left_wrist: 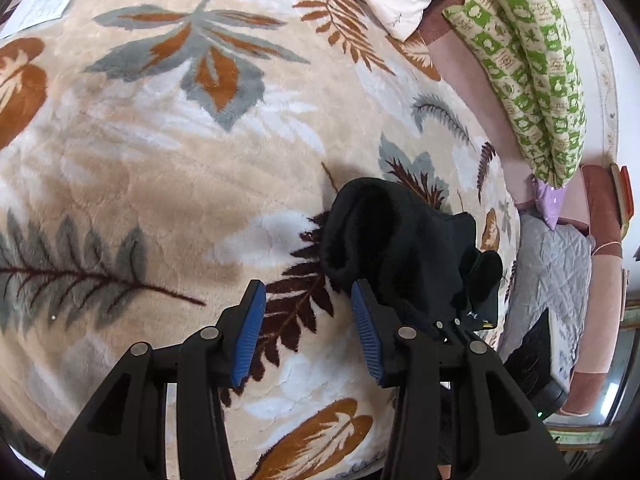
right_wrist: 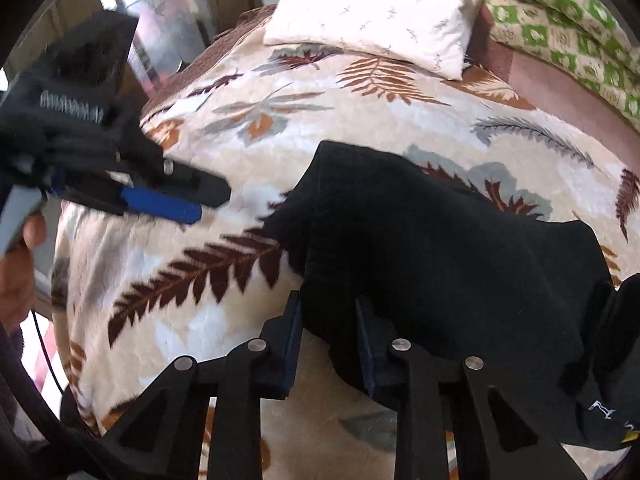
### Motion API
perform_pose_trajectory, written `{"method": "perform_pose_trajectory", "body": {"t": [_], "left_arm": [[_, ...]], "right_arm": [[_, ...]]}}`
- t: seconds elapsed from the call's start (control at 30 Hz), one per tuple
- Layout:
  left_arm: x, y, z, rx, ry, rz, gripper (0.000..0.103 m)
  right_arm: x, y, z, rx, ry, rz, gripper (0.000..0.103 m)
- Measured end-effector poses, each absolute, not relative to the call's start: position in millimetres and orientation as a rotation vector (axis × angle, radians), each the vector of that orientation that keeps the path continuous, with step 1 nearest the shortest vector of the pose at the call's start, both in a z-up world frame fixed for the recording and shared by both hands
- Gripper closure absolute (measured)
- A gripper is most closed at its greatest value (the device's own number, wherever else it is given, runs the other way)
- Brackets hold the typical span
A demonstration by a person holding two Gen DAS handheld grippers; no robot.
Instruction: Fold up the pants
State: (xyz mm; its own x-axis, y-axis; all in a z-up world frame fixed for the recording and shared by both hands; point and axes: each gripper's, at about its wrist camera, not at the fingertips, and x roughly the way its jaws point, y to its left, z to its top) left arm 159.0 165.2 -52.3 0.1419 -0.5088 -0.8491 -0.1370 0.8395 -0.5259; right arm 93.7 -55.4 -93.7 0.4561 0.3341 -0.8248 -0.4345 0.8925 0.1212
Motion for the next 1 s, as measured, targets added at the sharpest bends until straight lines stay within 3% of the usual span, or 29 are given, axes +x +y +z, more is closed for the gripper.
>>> {"method": "perform_pose_trajectory", "body": {"t": [0.23,0.33,0.4,0.57,0.73,0.77,0.8,0.87,1.0], "left_arm": [[186,135,-42,-0.473,1.453,-0.389,0.06],[206,128,-39,-0.524,1.454,-0.417,0.059],[215,120,-43,-0.539,1.495,-0.429,0.049],[215,103,-54,-0.569,1.551,-0.497,0.049],[220,84,-42,-0.503,1.482,-0.52,0.05],[224,79,-42,-0.479,1.473,-0.511,0.058],[226,76,-43,-0.463,1.467,-0.509,0.076],[233,74,-43,-0.445,1.45,-0.499,0.091],[244,77,-35,-0.488,1.408,-0.512,0.096]], "right_arm": [[86,-67,-92,-0.035,0.972,0.497,0.068],[74,-61,-92,-0.114,0.952,0.479,0.053],[66,-52,-93,-0.216,0.917,0.455,0.053],[66,-45,-96,-0.308,0.892,0.44,0.053],[70,-48,-99,-0.307,0.88,0.436,0.062],[71,-49,-99,-0.307,0.879,0.438,0.068],[73,-49,-100,-0.306,0.883,0.437,0.074],[77,-50,-98,-0.268,0.882,0.45,0.081],[90,-54,-91,-0.196,0.888,0.453,0.083]]}}
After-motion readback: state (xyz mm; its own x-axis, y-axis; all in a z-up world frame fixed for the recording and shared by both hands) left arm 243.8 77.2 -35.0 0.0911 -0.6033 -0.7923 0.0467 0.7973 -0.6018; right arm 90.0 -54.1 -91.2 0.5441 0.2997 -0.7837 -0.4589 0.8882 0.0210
